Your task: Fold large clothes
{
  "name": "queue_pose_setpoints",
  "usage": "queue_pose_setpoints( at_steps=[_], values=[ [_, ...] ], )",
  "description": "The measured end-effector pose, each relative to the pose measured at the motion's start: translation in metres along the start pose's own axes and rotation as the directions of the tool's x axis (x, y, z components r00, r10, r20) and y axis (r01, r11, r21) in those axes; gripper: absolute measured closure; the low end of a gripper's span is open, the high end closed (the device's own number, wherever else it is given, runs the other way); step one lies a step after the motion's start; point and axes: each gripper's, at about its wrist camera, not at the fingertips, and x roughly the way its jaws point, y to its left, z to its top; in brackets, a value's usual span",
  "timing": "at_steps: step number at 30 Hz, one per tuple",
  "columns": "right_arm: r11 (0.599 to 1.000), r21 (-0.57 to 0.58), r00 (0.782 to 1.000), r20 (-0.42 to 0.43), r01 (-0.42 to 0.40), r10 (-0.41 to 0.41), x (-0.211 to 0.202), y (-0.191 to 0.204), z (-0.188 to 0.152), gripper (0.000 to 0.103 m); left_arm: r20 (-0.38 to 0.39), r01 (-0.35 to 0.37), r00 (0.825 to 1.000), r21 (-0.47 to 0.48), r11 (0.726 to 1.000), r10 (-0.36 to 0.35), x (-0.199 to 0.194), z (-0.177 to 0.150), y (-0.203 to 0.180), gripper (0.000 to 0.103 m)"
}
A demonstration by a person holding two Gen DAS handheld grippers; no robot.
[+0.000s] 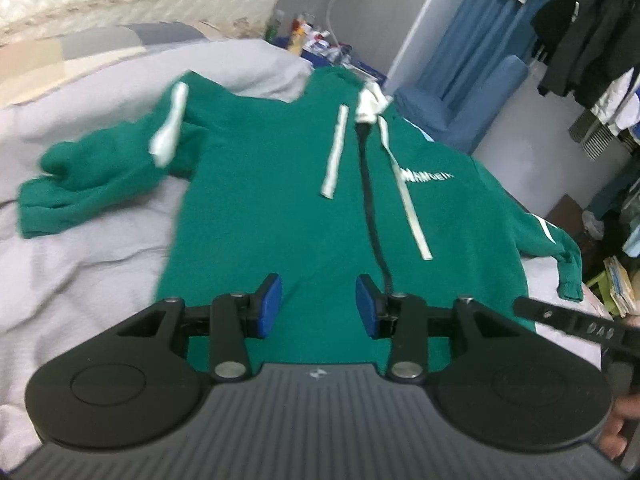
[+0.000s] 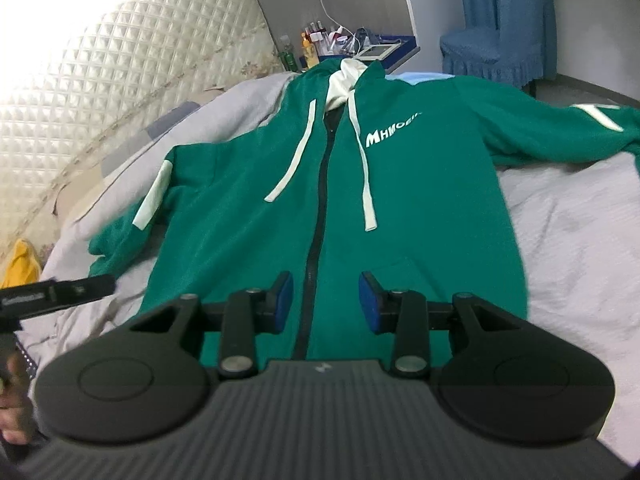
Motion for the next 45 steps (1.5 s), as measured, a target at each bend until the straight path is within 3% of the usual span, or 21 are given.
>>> queue_pose_setpoints(
  at_steps=[9, 18, 27, 31, 34, 40, 45],
  values=[
    [0.996, -0.071, 0.999, 0.023, 0.050, -0.048, 0.051, -0.011, -0.016, 0.064, -0.016, -0.027, 0.999, 0.067, 0.997, 0.028, 0.094, -0.023, -0.013, 0.056],
    [0.982, -0.158, 0.991, 0.101, 0.100, -0.085, 0.067, -0.015, -0.010, 0.064, 0.023, -0.087, 0.996, 0.181, 0.980, 0.084, 0.136, -0.034, -0.021, 0.056],
    [0.986, -0.083, 0.989, -0.002, 0.147, -0.148, 0.100, -0.034, -0.011, 0.064, 0.015, -0.091, 0.996, 0.223, 0.971, 0.090, 0.156, -0.044, -0.019, 0.056],
    [0.978, -0.103, 0.982, -0.041, 0.181, -0.186, 0.112, -0.031, -0.019, 0.064, -0.014, -0.077, 0.997, 0.207, 0.975, 0.081, 0.163, -0.046, -0.014, 0.055],
    [0.979, -0.082, 0.980, -0.056, 0.186, -0.191, 0.116, -0.034, -0.022, 0.065, -0.085, -0.015, 0.996, 0.129, 0.992, 0.026, 0.174, -0.042, -0.001, 0.053],
    [0.981, -0.047, 0.980, -0.049, 0.188, -0.191, 0.112, -0.035, -0.020, 0.065, -0.088, 0.007, 0.996, 0.111, 0.994, 0.003, 0.174, -0.038, 0.003, 0.053],
    [0.987, 0.069, 0.989, -0.024, 0.145, -0.143, 0.093, -0.046, -0.013, 0.064, -0.077, 0.035, 0.997, 0.065, 0.997, -0.030, 0.166, -0.035, 0.010, 0.052]
  ],
)
